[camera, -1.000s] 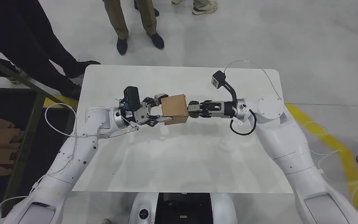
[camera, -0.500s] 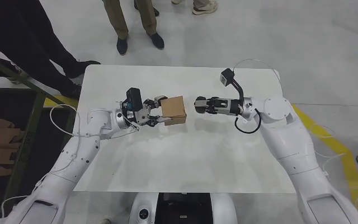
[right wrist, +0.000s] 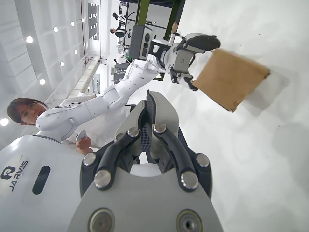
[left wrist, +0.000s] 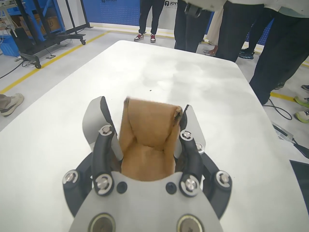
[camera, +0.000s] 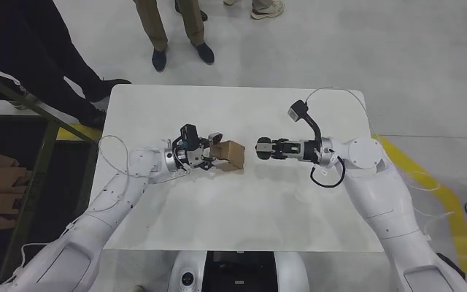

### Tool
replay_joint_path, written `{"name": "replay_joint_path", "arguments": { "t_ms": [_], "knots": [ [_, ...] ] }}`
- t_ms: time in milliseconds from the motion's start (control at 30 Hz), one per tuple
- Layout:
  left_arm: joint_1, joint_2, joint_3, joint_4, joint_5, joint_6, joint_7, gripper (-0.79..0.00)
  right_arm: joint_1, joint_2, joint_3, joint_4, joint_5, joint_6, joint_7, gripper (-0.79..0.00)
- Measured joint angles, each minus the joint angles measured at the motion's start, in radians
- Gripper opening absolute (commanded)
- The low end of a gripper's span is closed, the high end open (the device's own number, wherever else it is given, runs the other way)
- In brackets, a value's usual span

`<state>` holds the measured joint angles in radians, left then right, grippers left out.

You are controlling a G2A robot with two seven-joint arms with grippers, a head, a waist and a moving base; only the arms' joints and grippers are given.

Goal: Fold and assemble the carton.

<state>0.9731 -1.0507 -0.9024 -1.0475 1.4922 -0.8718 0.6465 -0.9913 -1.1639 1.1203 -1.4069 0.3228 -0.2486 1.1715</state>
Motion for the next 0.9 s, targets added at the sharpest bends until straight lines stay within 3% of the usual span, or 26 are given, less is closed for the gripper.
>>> {"name": "replay_joint_path", "arguments": {
  "t_ms": [100,133,200,333,567,700,767,900],
  "knots": [
    [-0.032,-0.018,0.040,0.072,0.020,0.007,0.031,-0.200,-0.011,0.004,0.007,-0.014,-0.002,-0.004,0.000,-0.785],
    [-0.039,-0.023,0.049,0.089,0.024,0.008,0.043,-0.089,-0.014,0.005,0.009,-0.018,-0.002,-0.005,-0.001,-0.785],
    [-0.053,-0.030,0.063,0.118,0.031,0.009,0.079,0.000,-0.021,0.007,0.014,-0.027,-0.003,-0.009,-0.005,-0.785],
    [-0.057,-0.025,0.055,0.118,0.060,0.024,0.167,0.000,-0.029,0.009,0.019,-0.040,0.004,-0.031,-0.011,-0.785],
    [-0.013,0.013,-0.032,0.050,0.034,-0.017,0.285,0.000,-0.012,0.007,0.014,-0.019,0.001,-0.110,-0.039,-0.785],
    [0.005,0.028,-0.094,0.026,-0.037,-0.024,0.229,0.000,0.007,0.006,0.017,0.023,-0.058,-0.176,-0.096,-0.720],
    [0.015,0.032,-0.123,0.012,-0.093,-0.025,0.179,0.000,0.013,0.007,0.021,0.046,-0.104,-0.214,-0.143,-0.622],
    [0.039,0.038,-0.172,-0.012,-0.206,-0.020,0.071,0.000,0.013,0.010,0.039,0.076,-0.225,-0.275,-0.248,-0.613]
  ]
}}
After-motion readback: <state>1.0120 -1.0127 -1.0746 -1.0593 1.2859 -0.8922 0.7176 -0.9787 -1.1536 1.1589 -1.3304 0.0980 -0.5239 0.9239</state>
